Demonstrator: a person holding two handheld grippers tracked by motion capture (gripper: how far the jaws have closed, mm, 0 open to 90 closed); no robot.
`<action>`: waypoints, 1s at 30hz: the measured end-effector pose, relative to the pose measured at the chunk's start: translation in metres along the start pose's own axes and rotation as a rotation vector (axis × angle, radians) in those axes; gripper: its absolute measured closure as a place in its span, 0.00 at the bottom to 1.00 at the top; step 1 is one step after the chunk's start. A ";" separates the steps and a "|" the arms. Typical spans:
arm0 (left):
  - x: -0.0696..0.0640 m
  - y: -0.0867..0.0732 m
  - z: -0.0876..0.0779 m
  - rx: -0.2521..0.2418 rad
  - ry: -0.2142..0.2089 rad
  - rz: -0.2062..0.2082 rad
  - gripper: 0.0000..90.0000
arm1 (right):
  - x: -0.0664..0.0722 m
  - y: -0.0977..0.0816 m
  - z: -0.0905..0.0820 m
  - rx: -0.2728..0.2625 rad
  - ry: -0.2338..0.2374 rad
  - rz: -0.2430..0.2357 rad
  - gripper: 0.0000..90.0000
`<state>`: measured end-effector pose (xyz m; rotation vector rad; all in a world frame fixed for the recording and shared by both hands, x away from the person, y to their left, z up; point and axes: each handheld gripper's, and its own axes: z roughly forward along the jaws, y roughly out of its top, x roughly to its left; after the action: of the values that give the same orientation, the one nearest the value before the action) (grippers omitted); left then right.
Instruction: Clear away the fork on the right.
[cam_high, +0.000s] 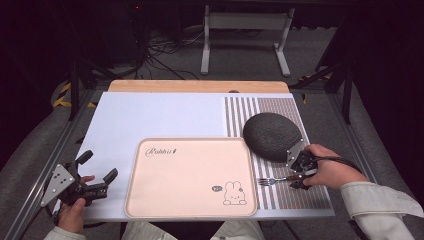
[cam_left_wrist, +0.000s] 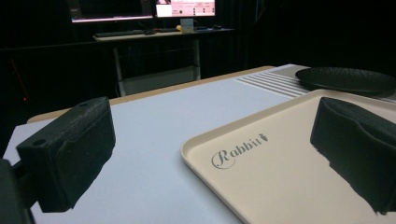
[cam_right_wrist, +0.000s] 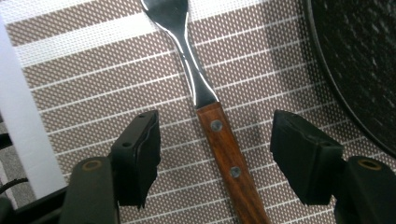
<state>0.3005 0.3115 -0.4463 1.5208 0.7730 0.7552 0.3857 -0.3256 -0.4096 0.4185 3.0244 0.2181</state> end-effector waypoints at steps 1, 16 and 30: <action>0.000 0.000 0.000 0.000 0.000 0.000 0.01 | 0.000 0.000 0.001 0.004 0.007 0.003 0.43; 0.000 0.000 0.000 0.000 -0.001 0.002 0.01 | -0.005 0.006 0.004 0.032 0.034 -0.076 0.73; 0.000 0.000 0.000 0.002 -0.005 0.004 0.01 | -0.005 0.011 0.005 0.055 0.065 -0.167 0.85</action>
<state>0.3004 0.3113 -0.4464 1.5263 0.7674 0.7531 0.3937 -0.3157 -0.4131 0.1633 3.1137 0.1402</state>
